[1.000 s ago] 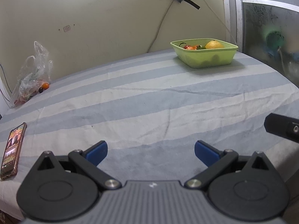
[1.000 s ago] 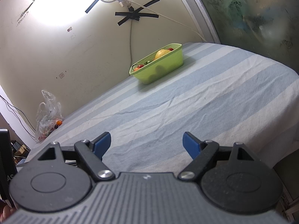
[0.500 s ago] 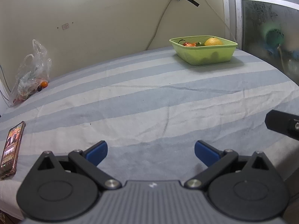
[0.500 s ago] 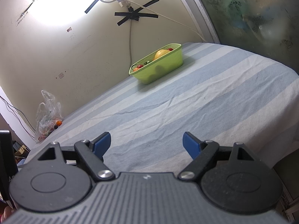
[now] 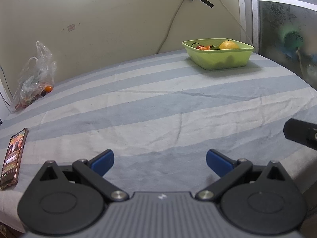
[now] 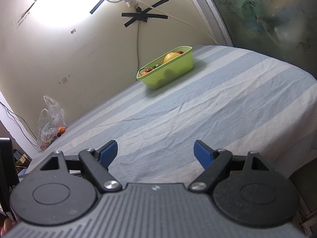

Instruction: Organize fruits

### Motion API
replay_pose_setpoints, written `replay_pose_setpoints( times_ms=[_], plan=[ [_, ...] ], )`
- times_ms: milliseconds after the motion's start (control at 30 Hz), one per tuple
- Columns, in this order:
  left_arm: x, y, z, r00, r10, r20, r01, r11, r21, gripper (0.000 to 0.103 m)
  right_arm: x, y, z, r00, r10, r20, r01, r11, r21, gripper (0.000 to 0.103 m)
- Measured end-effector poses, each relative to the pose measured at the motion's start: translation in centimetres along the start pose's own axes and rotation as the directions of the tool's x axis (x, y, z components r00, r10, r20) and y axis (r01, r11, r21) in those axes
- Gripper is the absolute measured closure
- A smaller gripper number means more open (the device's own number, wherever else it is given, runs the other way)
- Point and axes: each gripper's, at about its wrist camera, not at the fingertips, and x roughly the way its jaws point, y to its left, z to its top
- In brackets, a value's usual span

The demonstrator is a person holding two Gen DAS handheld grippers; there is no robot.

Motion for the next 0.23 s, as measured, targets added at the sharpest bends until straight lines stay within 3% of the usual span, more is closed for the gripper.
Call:
replay_pose_setpoints(
  times_ms=[233],
  plan=[
    [-0.31,-0.09,0.16,0.999,-0.014,0.031,0.013,1.000,0.004,0.000,0.05,0.14,-0.15,1.000,-0.006,0.000,0.006,1.000,-0.019,0.017]
  ],
)
